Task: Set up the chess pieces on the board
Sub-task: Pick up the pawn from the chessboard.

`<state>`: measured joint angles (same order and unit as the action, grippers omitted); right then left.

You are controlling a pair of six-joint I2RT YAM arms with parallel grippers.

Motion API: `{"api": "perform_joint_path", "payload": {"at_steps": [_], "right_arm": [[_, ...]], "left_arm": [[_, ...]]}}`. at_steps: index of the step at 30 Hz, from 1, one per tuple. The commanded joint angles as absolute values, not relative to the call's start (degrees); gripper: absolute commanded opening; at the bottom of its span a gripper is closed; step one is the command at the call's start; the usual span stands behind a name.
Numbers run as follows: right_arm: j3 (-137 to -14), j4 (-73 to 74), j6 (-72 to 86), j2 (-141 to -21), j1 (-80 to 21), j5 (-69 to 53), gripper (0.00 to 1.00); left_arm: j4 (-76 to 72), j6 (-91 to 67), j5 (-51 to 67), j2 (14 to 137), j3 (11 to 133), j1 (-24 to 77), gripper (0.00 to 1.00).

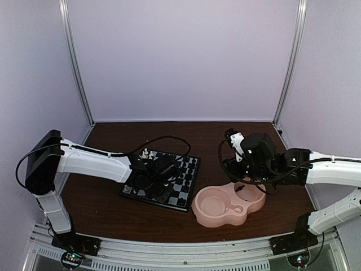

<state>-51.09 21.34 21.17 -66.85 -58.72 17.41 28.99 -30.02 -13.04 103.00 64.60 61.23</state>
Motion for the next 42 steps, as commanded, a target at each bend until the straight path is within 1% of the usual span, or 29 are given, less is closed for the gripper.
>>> {"api": "perform_joint_path", "payload": {"at_steps": [1, 12, 16, 19, 24, 30, 42], "right_arm": [[-50.4, 20.3, 21.1, -66.0, -58.4, 18.1, 0.32], [-50.8, 20.5, 20.8, -66.8, -58.4, 18.1, 0.32], [-51.0, 20.6, 20.8, -67.1, -58.4, 18.1, 0.32], [-51.1, 20.7, 20.8, -67.3, -58.4, 17.9, 0.32], [-51.2, 20.8, 20.8, -67.4, -58.4, 18.0, 0.32], [-51.0, 21.4, 20.9, -66.8, -58.4, 18.4, 0.32], [-49.6, 22.5, 21.0, -64.3, -58.5, 20.6, 0.32]], "left_arm": [[29.5, -30.7, -13.5, 103.9, 66.4, 60.9, 0.32], [29.5, -30.5, -13.5, 102.9, 66.4, 60.9, 0.18], [29.4, -30.5, -13.8, 102.8, 66.3, 60.9, 0.15], [29.4, -30.4, -13.8, 102.8, 66.3, 60.9, 0.09], [29.4, -30.3, -14.1, 102.6, 66.4, 60.9, 0.07], [27.2, -29.5, -14.1, 102.1, 66.5, 60.9, 0.07], [26.0, -27.5, -14.1, 105.7, 71.3, 60.9, 0.06]]}}
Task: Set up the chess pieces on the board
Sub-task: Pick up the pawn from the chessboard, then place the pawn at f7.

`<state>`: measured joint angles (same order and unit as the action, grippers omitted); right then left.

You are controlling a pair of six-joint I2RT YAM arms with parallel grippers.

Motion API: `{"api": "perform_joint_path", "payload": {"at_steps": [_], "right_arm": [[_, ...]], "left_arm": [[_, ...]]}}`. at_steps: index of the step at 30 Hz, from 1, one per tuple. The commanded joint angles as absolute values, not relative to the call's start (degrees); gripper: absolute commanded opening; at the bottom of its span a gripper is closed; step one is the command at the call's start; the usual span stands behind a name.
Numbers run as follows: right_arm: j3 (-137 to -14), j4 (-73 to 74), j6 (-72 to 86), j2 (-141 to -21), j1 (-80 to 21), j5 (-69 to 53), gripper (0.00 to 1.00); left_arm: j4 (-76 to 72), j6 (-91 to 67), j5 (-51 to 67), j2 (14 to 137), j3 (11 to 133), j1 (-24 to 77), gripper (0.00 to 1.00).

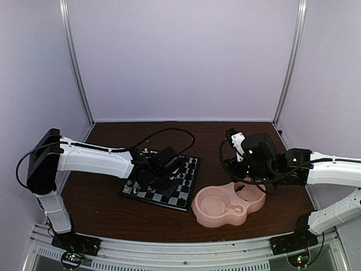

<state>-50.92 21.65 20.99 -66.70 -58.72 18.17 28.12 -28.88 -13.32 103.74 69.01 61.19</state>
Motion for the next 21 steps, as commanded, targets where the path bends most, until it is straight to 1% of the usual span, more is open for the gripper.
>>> {"api": "perform_joint_path", "payload": {"at_steps": [1, 14, 21], "right_arm": [[-49.4, 22.4, 21.0, -63.9, -58.5, 20.7, 0.32], [-46.5, 20.8, 20.8, -59.3, -58.4, 22.3, 0.32], [-46.1, 20.4, 20.7, -58.7, -58.4, 22.5, 0.32]], "left_arm": [[26.1, -27.4, -14.1, 106.0, 71.7, 60.9, 0.06], [25.5, -26.0, -13.9, 109.9, 75.8, 60.5, 0.06], [25.6, -25.6, -13.1, 111.3, 77.1, 60.0, 0.06]]}}
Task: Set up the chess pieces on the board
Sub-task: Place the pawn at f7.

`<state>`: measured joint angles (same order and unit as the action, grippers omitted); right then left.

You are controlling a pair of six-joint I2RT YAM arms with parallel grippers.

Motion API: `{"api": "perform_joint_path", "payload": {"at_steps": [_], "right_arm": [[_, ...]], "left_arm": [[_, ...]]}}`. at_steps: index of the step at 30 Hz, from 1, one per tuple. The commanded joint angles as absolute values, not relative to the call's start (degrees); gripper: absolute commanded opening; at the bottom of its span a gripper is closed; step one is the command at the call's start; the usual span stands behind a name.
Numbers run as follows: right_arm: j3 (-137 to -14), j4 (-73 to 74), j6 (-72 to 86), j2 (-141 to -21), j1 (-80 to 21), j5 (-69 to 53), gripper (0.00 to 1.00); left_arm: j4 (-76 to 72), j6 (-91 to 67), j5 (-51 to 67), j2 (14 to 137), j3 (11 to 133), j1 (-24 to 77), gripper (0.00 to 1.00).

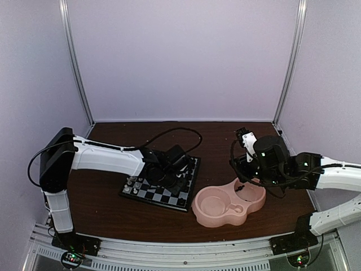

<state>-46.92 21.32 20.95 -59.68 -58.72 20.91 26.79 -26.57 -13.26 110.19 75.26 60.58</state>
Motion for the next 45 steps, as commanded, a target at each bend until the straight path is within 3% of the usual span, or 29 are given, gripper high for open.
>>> {"api": "perform_joint_path", "payload": {"at_steps": [1, 33, 45], "right_arm": [[-46.1, 20.3, 20.7, -58.7, -58.4, 22.6, 0.32], [-45.4, 19.6, 20.7, -58.0, -58.4, 22.6, 0.32], [-45.4, 19.6, 20.7, -58.1, -58.4, 22.6, 0.32]], "left_arm": [[25.6, -25.6, -13.0, 111.4, 77.2, 59.9, 0.06], [27.6, -25.0, -11.9, 113.4, 78.6, 59.6, 0.12], [28.1, -25.0, -11.5, 113.5, 78.8, 59.5, 0.31]]}}
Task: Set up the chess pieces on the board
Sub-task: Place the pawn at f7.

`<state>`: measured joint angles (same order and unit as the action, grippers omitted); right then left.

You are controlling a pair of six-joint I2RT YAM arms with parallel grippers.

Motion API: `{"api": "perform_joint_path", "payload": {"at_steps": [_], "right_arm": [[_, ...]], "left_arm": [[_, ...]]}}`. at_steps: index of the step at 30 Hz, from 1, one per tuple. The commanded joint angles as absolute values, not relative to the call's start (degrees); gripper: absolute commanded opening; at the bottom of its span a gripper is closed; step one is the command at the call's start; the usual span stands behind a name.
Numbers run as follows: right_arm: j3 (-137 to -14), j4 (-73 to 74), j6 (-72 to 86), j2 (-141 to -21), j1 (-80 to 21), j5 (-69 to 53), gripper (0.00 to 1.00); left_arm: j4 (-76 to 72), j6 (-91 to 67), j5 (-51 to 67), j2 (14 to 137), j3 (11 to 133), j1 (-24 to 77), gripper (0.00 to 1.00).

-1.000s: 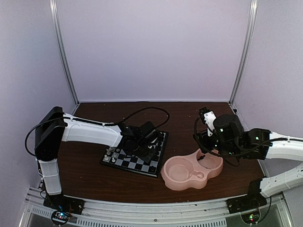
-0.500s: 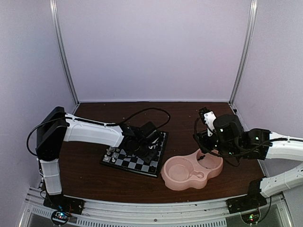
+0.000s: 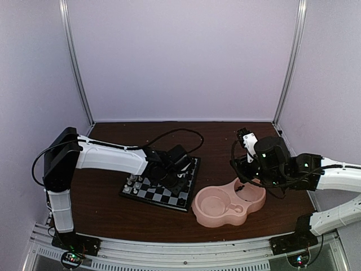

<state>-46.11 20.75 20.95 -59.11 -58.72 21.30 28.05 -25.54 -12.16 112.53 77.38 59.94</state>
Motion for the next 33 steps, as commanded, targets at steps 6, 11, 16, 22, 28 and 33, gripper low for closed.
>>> {"api": "perform_joint_path", "payload": {"at_steps": [6, 11, 16, 22, 28, 33], "right_arm": [[-45.4, 19.7, 20.7, -58.2, -58.4, 22.5, 0.32], [-45.5, 19.7, 20.7, -58.1, -58.4, 22.5, 0.32], [-45.4, 19.7, 20.7, -58.0, -58.4, 22.5, 0.32], [-45.4, 19.6, 20.7, -58.0, -58.4, 22.5, 0.32], [-45.4, 19.6, 20.7, -58.1, -58.4, 22.5, 0.32], [-45.5, 19.7, 20.6, -58.1, -58.4, 22.3, 0.32]], "left_arm": [[28.1, -25.1, -11.1, 113.5, 78.8, 59.6, 0.29], [28.1, -25.2, -10.9, 113.6, 78.7, 59.6, 0.25], [28.2, -25.1, -11.0, 113.9, 78.7, 59.5, 0.25], [28.2, -25.2, -11.1, 114.7, 78.9, 59.6, 0.26], [28.3, -25.5, -11.9, 113.9, 78.7, 59.6, 0.28], [28.3, -25.4, -12.5, 113.0, 78.3, 59.5, 0.29]]}}
